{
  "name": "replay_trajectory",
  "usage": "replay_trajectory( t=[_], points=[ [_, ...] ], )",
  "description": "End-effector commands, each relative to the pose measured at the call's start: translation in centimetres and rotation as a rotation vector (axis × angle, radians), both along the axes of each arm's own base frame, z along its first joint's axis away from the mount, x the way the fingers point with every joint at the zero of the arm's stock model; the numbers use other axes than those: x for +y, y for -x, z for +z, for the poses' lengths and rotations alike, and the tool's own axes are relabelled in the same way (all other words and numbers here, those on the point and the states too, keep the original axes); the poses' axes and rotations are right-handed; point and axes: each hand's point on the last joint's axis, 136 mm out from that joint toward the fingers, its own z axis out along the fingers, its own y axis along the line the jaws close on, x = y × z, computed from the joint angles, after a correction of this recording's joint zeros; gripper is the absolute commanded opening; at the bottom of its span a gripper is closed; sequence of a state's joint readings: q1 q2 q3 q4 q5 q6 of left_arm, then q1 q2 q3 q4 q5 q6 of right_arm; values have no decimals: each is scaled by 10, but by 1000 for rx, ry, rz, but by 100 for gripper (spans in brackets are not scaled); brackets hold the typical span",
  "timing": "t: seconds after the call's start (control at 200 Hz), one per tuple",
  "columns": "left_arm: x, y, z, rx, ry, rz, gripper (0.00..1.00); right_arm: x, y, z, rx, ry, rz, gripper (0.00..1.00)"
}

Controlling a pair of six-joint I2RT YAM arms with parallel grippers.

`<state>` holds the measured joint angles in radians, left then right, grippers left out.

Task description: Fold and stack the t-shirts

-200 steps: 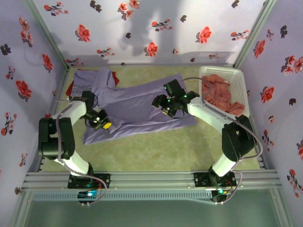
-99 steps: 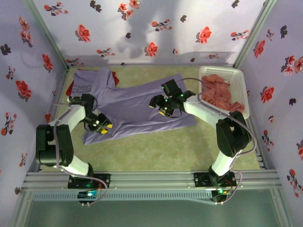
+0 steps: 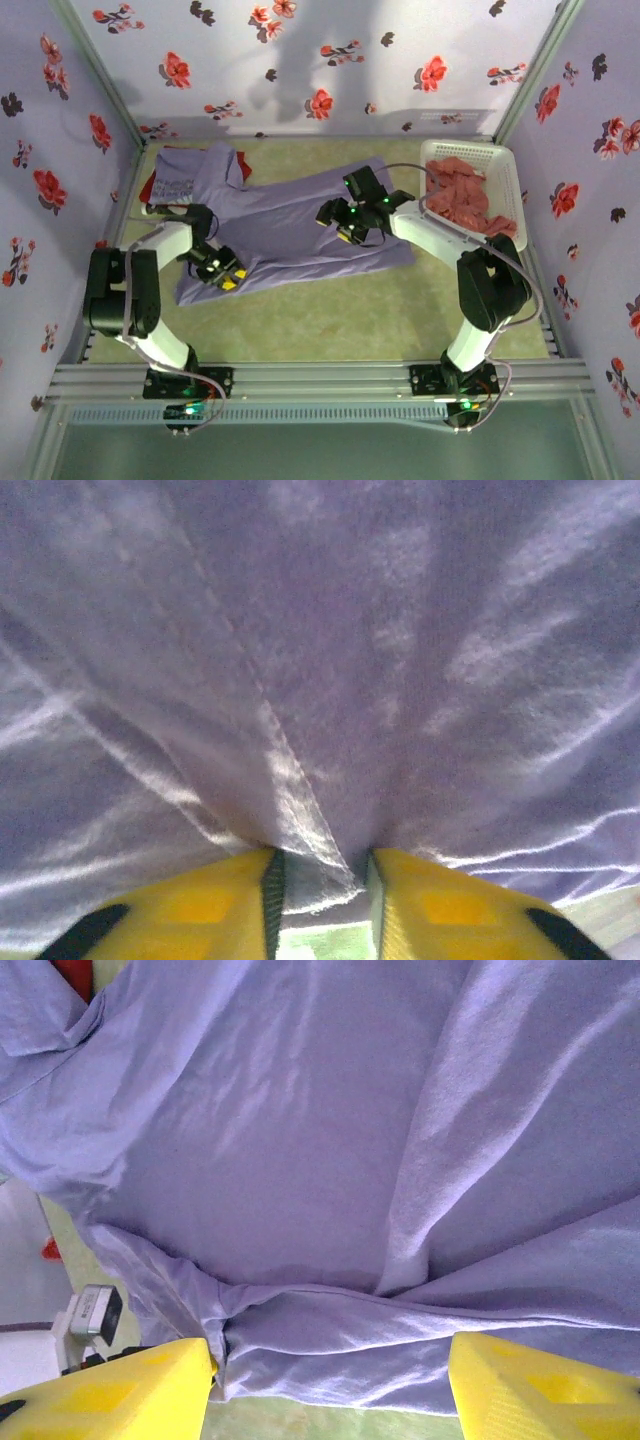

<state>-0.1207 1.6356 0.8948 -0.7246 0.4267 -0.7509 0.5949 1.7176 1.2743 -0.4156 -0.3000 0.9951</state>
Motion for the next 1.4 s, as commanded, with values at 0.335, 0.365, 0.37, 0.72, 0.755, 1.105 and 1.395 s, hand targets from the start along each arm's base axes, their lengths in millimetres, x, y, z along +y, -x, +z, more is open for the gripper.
replay_trajectory(
  t=[0.335,0.365,0.37,0.72,0.755,1.105,1.395],
  points=[
    [3,-31,23,-30,-58,-44,0,-16,9,-10,8,22,-7,66],
    [2,-36,25,-35,-55,-48,0,-16,9,-10,9,19,-9,65],
    [2,-36,25,-34,-55,-50,0,-16,9,-10,10,19,-9,66],
    [3,-117,42,-36,-131,-201,0,-34,9,-15,16,38,-20,66],
    [2,-125,42,-43,-130,-215,0,-35,10,-15,15,42,-19,66],
    [-50,-176,60,-191,-41,-434,49,-32,19,-27,66,50,30,66],
    [-22,-143,104,-265,-135,-350,47,-30,13,-19,50,72,61,66]
  ],
)
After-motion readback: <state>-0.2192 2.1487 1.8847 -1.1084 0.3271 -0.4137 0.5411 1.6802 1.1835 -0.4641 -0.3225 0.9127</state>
